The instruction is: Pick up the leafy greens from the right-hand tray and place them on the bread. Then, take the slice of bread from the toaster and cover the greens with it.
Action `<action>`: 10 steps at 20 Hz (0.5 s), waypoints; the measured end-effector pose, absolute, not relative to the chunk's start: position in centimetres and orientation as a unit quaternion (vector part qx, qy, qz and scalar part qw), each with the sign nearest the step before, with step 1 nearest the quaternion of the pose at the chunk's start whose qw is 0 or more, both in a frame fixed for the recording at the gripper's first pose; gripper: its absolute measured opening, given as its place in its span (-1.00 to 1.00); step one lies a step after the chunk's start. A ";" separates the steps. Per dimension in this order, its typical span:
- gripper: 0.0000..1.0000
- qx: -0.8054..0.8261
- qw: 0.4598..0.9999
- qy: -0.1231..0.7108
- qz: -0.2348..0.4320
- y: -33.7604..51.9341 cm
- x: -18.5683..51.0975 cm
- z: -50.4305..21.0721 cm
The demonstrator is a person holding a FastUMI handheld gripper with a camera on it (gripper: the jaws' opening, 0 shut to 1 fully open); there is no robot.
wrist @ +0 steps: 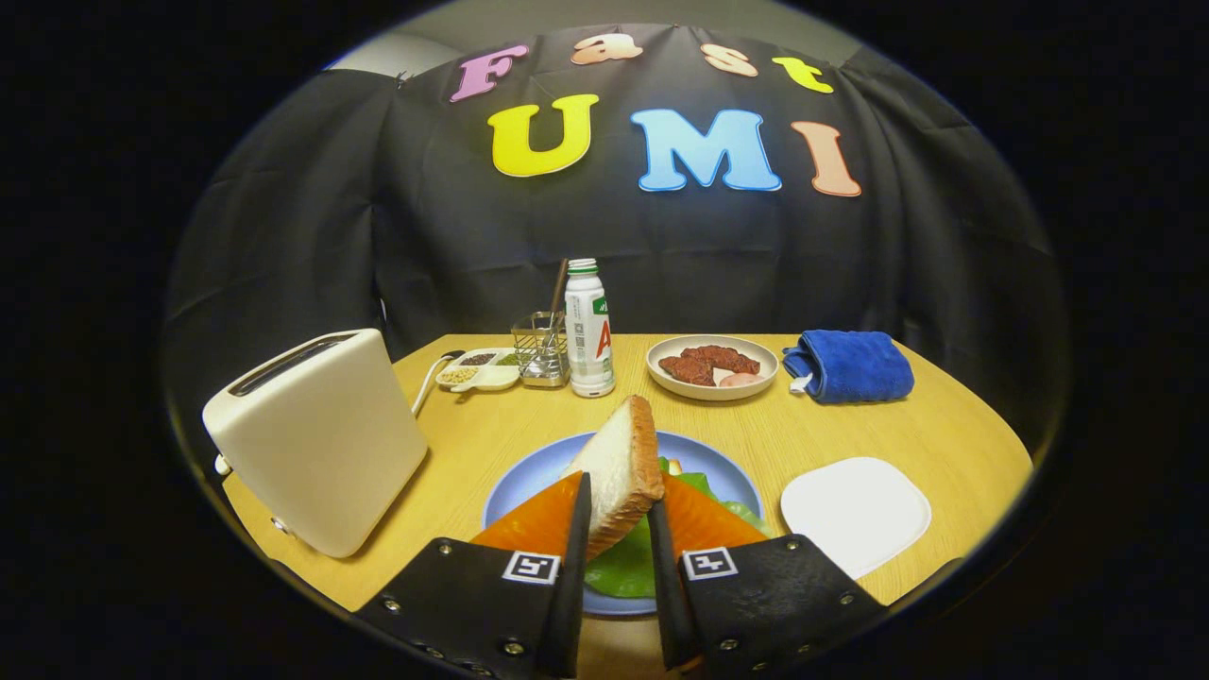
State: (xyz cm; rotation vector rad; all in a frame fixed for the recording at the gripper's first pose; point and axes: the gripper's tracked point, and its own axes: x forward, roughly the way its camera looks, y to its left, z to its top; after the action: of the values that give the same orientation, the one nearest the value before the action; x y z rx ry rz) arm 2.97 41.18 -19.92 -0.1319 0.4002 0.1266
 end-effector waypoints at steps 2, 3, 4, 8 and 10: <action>-0.20 -0.071 0.975 0.201 0.066 40.7 3.3 -20.2; -0.20 -0.070 0.974 0.203 0.068 40.4 3.4 -20.2; -0.18 -0.067 0.974 0.204 0.070 40.2 3.6 -20.2; -0.16 -0.057 0.971 0.218 0.077 39.2 4.2 -20.7; -0.13 -0.053 0.971 0.221 0.080 38.7 4.2 -20.8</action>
State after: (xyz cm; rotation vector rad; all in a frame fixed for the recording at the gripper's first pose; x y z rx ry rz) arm 4.20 38.73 -20.79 -0.1068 0.4466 0.1612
